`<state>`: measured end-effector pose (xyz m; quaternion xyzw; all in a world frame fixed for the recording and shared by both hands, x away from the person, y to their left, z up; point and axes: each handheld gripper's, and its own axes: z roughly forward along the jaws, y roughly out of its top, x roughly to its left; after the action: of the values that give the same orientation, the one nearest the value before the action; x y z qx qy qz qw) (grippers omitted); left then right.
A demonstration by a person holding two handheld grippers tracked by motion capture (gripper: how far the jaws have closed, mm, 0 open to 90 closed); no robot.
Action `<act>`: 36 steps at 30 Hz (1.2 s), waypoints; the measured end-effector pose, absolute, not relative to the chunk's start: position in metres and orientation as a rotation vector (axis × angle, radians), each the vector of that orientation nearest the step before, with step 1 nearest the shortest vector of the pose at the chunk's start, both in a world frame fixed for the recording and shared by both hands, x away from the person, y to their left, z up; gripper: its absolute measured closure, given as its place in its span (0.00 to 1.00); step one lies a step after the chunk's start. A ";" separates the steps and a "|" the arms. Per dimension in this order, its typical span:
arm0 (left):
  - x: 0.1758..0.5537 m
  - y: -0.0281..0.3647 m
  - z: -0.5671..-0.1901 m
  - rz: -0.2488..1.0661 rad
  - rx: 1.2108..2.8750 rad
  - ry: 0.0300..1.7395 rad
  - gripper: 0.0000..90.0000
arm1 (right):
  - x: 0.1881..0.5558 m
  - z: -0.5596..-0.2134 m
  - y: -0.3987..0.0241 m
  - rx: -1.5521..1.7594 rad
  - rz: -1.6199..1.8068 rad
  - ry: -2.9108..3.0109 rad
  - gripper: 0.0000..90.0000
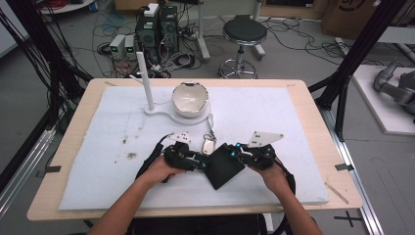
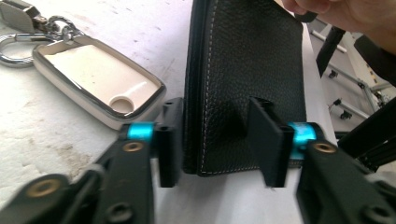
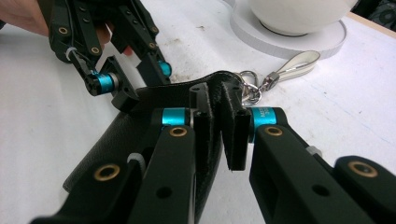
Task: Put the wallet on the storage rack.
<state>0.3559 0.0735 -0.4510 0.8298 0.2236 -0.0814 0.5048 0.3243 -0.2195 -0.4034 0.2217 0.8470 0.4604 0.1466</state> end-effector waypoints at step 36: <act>0.353 0.084 -0.429 -0.109 1.853 0.516 0.55 | 0.337 -0.410 -0.237 0.678 1.461 2.545 0.82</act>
<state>0.3534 0.0839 -0.4293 0.7896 0.2200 -0.0466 0.5710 0.3369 -0.2375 -0.4097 0.2246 0.8432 0.4841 0.0648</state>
